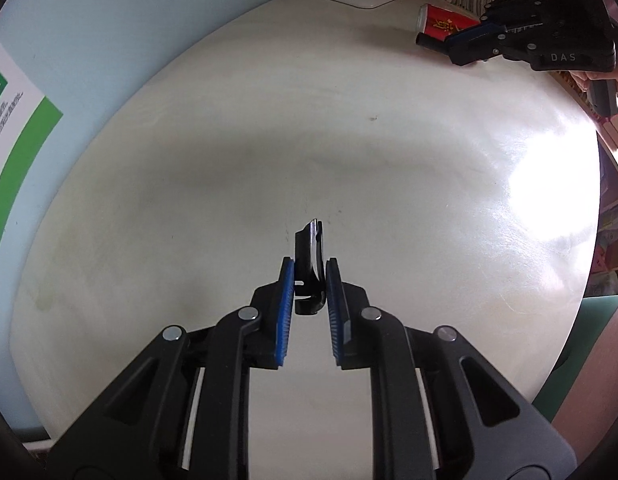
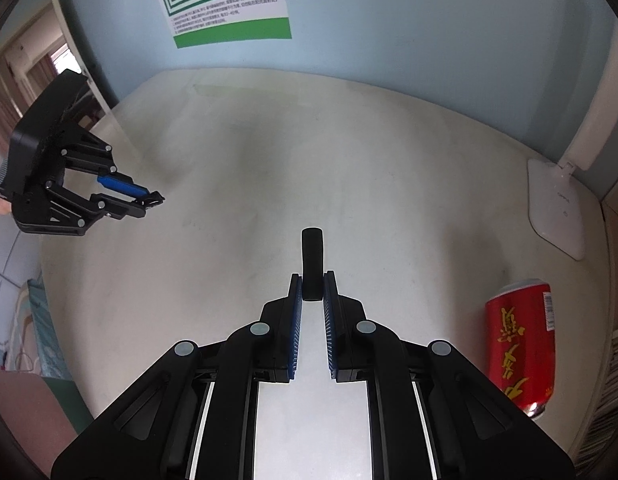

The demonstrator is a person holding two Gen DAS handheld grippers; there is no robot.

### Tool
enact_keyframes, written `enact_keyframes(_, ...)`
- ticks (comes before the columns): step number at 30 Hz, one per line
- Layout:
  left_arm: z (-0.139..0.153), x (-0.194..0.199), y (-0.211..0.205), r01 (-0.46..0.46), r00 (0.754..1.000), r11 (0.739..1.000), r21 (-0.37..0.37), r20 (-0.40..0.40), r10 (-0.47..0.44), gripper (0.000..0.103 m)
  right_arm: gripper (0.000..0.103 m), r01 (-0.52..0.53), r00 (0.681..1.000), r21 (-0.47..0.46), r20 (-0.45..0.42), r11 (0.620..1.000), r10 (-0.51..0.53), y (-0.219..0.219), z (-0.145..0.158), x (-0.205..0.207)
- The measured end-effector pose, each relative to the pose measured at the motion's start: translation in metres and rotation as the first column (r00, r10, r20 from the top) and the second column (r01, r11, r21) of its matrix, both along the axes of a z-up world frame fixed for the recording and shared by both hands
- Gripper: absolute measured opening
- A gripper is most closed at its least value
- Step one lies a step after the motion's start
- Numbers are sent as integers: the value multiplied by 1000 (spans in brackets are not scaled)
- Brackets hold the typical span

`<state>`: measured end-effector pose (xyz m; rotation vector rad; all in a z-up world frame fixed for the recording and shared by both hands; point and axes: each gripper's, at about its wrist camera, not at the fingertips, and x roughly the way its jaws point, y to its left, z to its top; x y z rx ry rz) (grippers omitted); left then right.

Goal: Collect trash
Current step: 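Close left tool on the black clip, then carry the held black clip and black cap over the trash bin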

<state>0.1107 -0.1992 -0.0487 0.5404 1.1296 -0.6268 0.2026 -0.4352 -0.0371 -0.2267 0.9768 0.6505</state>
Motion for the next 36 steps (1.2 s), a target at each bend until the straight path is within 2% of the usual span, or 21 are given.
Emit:
enact_keyframes(3,8,3,-16,96,995,995,-3,20,-96,14,12,70,997,13,16,997,-70,-14,12,-17)
enact_keyframes(6,13,4,-39,212,977,977,-10,33,-212,14,12,178,984,28,23,984,-178,-35,18,-43)
enact_keyframes(9,21,-1,-74,349,936,937,-23,50,-347,14,12,309,950,43,26,950,-310,-60,22,-83)
enact_keyframes(12,24,-16,-113,491,871,871,-34,60,-488,14,12,446,894,53,28,893,-448,-87,24,-133)
enact_keyframes(15,24,-49,-158,611,792,789,-63,51,-608,14,12,586,809,62,18,808,-588,-115,22,-197)
enact_keyframes(17,20,-77,-189,684,729,725,-79,47,-683,14,12,666,745,63,9,743,-668,-129,21,-242)
enact_keyframes(20,16,-132,-233,784,619,613,-99,39,-785,14,12,766,642,56,-7,641,-767,-146,13,-317)
enact_keyframes(24,9,-222,-284,872,474,468,-142,8,-881,14,12,877,480,47,-58,478,-875,-164,-16,-427)
enact_keyframes(27,-8,-293,-316,911,381,380,-163,-23,-924,14,12,925,381,42,-108,379,-918,-176,-45,-502)
enact_keyframes(29,-26,-338,-338,923,337,341,-176,-57,-940,14,12,951,309,40,-154,306,-939,-182,-72,-552)
enact_keyframes(32,-65,-405,-353,946,263,277,-167,-104,-959,14,12,974,224,28,-224,223,-949,-184,-116,-611)
enact_keyframes(34,-107,-442,-366,946,243,274,-173,-180,-953,14,12,987,158,14,-287,161,-945,-188,-161,-644)
enact_keyframes(36,-151,-473,-377,949,232,273,-160,-233,-944,14,12,993,110,7,-343,115,-933,-192,-207,-671)
